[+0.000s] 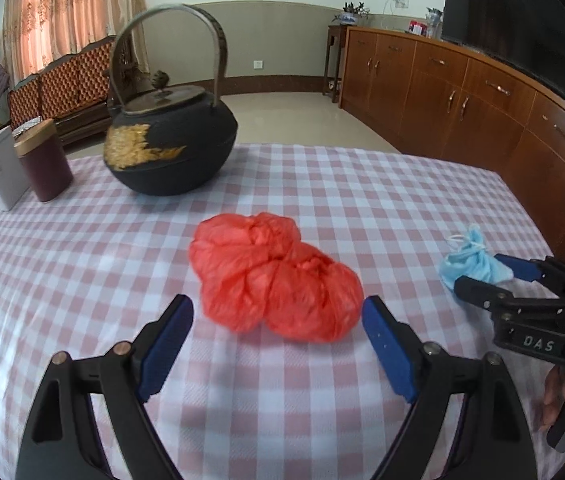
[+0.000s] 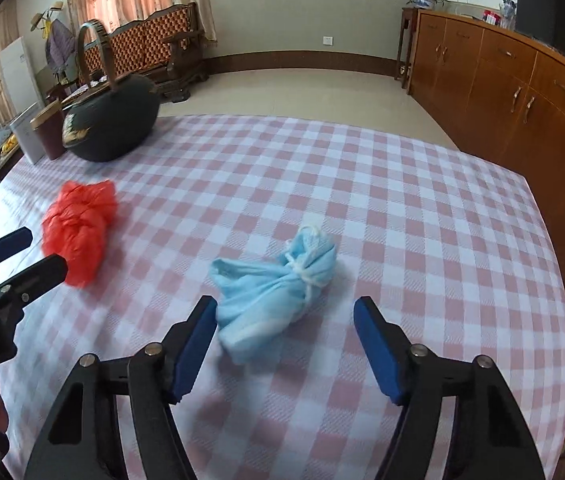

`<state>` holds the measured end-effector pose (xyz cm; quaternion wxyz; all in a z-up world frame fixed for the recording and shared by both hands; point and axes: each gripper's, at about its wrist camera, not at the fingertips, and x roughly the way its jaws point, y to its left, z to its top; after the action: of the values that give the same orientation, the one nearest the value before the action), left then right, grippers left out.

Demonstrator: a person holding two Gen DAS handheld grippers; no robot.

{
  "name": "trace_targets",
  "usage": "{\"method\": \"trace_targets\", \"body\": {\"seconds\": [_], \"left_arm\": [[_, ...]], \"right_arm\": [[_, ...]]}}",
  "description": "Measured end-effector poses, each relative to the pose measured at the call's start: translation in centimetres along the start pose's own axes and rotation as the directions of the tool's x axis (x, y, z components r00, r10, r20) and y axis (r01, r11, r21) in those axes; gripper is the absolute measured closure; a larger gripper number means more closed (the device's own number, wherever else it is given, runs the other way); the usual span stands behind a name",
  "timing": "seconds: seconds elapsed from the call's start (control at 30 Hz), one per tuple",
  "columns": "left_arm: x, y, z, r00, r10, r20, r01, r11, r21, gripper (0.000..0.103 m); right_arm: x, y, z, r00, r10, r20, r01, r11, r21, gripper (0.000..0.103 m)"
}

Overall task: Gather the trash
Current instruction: 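Grasp the red plastic bag with the left tool while the right tool grasps the blue mask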

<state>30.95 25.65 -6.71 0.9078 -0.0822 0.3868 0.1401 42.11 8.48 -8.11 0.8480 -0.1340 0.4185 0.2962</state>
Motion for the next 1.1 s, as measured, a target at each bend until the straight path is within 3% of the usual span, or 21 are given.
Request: {"method": "trace_targets", "body": {"seconds": [0.2,0.3,0.43,0.5,0.57,0.6,0.7,0.83,1.1], "left_arm": [[2.0,-0.2,0.8,0.999,0.008,-0.037,-0.009,1.000,-0.010,0.016],[2.6,0.3,1.0,0.999,0.005,-0.051,-0.007,1.000,-0.026,0.018],[3.5,1.3,1.1,0.996,-0.034,-0.079,0.030,0.998,-0.056,0.032],[3.7,1.6,1.1,0.995,-0.052,-0.084,0.047,0.997,-0.062,0.044],[3.8,1.8,1.1,0.994,-0.065,-0.083,0.060,0.996,-0.063,0.054],[3.7,1.9,1.2,0.994,-0.069,-0.083,0.064,0.996,-0.065,0.060],[3.3,2.1,1.1,0.995,-0.080,-0.065,0.076,0.995,-0.068,0.073],[1.4,1.8,0.3,0.997,-0.069,-0.027,0.068,0.997,-0.032,0.077],[-1.6,0.7,-1.6,0.998,-0.056,-0.001,0.056,0.998,0.017,0.078]], "right_arm": [[0.5,-1.0,0.6,1.000,-0.006,0.001,0.006,1.000,0.003,0.032],[0.4,-1.3,0.7,0.999,0.037,0.005,-0.037,0.999,0.018,0.032],[0.5,-1.0,1.0,0.999,0.038,0.010,-0.038,0.999,0.004,0.032],[0.6,-0.8,1.2,0.999,0.038,0.016,-0.039,0.999,0.005,0.032],[0.6,-0.8,1.3,0.999,0.041,0.019,-0.041,0.999,0.007,0.043],[0.7,-0.7,1.3,0.999,0.043,0.015,-0.043,0.999,0.004,0.054],[0.5,-0.5,1.2,0.998,0.048,0.027,-0.048,0.999,-0.005,0.060],[-0.9,-0.7,0.2,0.998,0.046,0.048,-0.046,0.999,-0.006,0.069],[-4.5,-0.5,-1.6,0.996,0.045,0.079,-0.043,0.999,-0.029,0.075]]}}
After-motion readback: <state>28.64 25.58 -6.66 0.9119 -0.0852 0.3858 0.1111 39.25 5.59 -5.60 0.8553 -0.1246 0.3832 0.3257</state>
